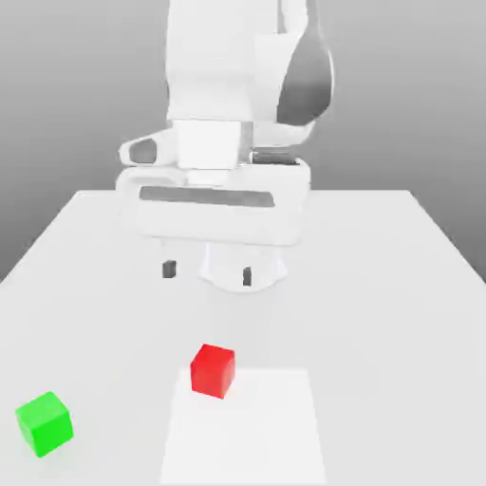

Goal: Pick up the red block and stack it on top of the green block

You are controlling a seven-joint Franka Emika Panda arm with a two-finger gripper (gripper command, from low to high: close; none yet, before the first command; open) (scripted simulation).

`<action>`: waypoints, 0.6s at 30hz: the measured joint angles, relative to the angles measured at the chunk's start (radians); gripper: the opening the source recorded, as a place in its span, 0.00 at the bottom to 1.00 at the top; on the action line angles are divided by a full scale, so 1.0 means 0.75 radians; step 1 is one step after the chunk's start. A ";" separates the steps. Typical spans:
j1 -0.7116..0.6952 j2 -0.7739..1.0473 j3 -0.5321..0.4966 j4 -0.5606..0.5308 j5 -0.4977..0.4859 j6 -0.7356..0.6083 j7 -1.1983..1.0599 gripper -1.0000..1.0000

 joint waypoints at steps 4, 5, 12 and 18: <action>-0.020 0.298 -0.011 -0.096 0.002 0.227 0.040 0.50; -0.023 0.356 -0.011 -0.095 0.003 0.274 0.042 0.50; -0.027 0.558 -0.005 -0.073 0.003 0.446 0.044 0.00; -0.030 0.501 -0.003 -0.082 -0.002 0.398 0.048 0.00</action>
